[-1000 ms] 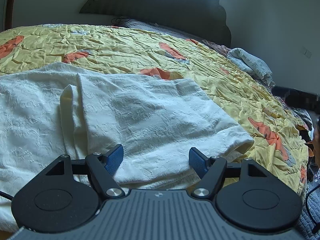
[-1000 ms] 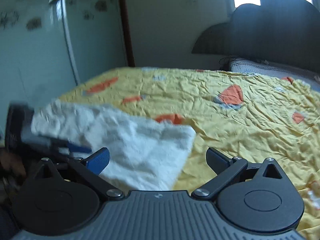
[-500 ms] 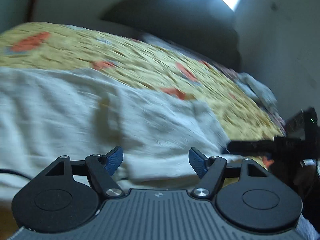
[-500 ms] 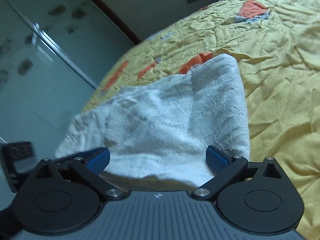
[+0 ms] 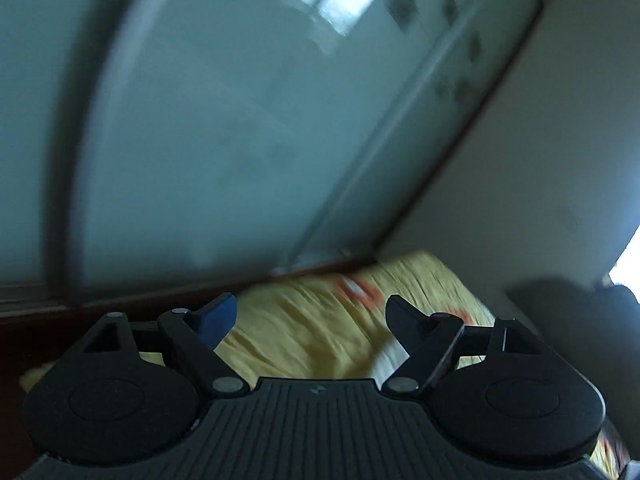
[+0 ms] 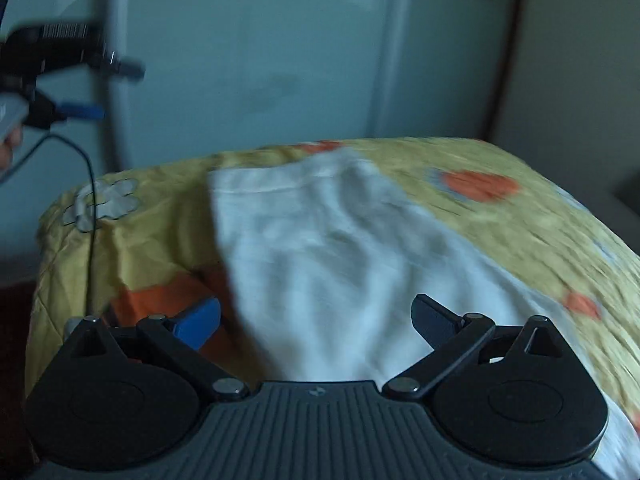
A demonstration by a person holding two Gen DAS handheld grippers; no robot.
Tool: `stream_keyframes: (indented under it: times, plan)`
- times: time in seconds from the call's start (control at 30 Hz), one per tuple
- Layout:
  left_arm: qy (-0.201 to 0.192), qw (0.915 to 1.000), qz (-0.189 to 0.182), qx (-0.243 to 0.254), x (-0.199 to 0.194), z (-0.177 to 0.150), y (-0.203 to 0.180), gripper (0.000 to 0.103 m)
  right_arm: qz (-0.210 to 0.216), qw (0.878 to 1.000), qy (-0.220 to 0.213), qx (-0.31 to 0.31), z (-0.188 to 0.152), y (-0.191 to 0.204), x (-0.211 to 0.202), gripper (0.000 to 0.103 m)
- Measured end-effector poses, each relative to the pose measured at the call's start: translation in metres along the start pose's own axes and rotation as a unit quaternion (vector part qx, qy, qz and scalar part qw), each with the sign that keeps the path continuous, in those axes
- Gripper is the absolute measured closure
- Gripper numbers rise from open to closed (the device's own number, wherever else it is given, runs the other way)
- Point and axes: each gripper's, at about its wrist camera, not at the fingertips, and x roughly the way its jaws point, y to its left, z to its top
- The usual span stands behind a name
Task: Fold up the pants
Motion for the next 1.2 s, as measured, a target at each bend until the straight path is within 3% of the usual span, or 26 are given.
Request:
stream_keyframes:
  times: [0.1, 0.23, 0.53, 0.73, 0.87, 1.0, 1.1, 1.13, 1.2]
  plan:
    - [-0.024, 0.9994, 0.02, -0.011, -0.011, 0.013, 0.017, 0.015, -0.002, 0.999, 0.017, -0.035, 0.017, 0.02, 0.04, 0.001]
    - [-0.018, 0.9995, 0.02, -0.015, -0.009, 0.018, 0.027, 0.013, -0.041, 0.997, 0.027, -0.062, 0.023, 0.027, 0.066, 0.001]
    - [0.01, 0.9995, -0.022, -0.018, 0.009, 0.008, 0.035, 0.013, -0.05, 0.999, 0.009, -0.016, 0.032, 0.011, 0.042, 0.001]
    - [0.035, 0.9982, -0.043, -0.02, 0.021, -0.006, 0.027, 0.013, -0.074, 0.994, 0.053, -0.054, 0.022, 0.019, 0.058, 0.001]
    - [0.029, 0.9987, -0.04, -0.014, 0.021, -0.009, 0.027, 0.013, -0.089, 0.992, 0.047, -0.076, 0.022, 0.025, 0.063, 0.0]
    - [0.034, 0.9984, -0.031, -0.032, 0.02, -0.009, 0.03, 0.013, -0.147, 0.981, 0.044, -0.122, 0.032, 0.033, 0.079, 0.0]
    - [0.036, 0.9982, -0.034, -0.034, 0.02, -0.008, 0.029, 0.012, -0.161, 0.976, 0.036, -0.141, 0.034, 0.042, 0.084, 0.002]
    - [0.037, 0.9981, -0.037, -0.034, 0.02, -0.008, 0.028, 0.012, -0.149, 0.978, 0.031, -0.145, 0.033, 0.044, 0.083, 0.006]
    - [0.039, 0.9978, -0.044, -0.031, 0.02, -0.007, 0.025, 0.011, -0.095, 0.987, 0.035, -0.121, 0.033, 0.041, 0.079, 0.061]
